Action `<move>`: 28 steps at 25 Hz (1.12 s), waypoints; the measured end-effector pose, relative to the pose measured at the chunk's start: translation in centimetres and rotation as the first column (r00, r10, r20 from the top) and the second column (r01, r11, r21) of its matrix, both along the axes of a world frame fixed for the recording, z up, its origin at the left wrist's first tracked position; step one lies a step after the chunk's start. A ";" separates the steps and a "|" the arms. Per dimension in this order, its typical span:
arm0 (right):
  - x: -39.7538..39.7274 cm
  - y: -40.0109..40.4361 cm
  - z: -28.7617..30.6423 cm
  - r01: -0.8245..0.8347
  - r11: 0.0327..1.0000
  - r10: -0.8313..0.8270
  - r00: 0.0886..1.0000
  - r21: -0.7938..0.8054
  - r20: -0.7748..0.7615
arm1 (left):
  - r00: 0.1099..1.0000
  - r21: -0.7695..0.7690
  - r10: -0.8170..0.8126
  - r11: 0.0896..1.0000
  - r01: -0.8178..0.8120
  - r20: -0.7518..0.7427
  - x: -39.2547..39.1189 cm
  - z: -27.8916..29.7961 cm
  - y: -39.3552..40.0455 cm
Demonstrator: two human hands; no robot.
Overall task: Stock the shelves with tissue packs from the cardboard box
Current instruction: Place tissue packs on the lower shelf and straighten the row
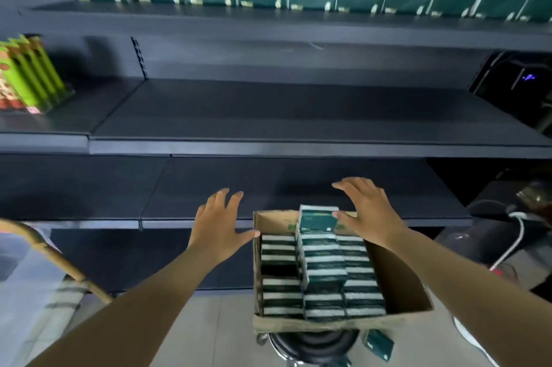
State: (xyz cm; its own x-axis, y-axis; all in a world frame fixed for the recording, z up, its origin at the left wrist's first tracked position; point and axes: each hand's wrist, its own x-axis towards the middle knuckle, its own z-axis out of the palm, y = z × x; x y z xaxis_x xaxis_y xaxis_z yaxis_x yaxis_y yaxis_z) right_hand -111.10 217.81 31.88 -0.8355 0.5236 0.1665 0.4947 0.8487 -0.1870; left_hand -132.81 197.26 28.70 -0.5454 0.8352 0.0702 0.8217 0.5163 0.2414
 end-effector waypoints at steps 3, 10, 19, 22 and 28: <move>2.9 0.8 -4.8 -0.053 0.998 0.053 0.999 0.020 0.005 | 0.998 -0.068 0.011 0.998 -0.007 0.062 3.5 -5.6 1.5; 5.4 4.8 -20.5 -0.162 0.953 0.210 0.963 -0.257 0.170 | 0.999 -0.294 0.004 0.956 0.010 0.046 7.6 -19.1 4.2; 4.2 4.6 -27.7 -0.220 0.959 0.253 0.949 -0.179 0.187 | 0.999 -0.408 0.024 0.912 -0.037 -0.036 7.5 -23.3 2.8; 3.6 4.6 -27.5 -0.266 0.957 0.285 0.937 -0.118 0.204 | 0.999 -0.409 0.005 0.912 -0.025 -0.051 7.5 -23.1 2.9; 2.6 4.1 -22.4 -0.271 0.957 0.288 0.914 -0.100 0.284 | 1.000 -0.284 -0.009 0.959 0.003 -0.020 6.8 -17.4 4.1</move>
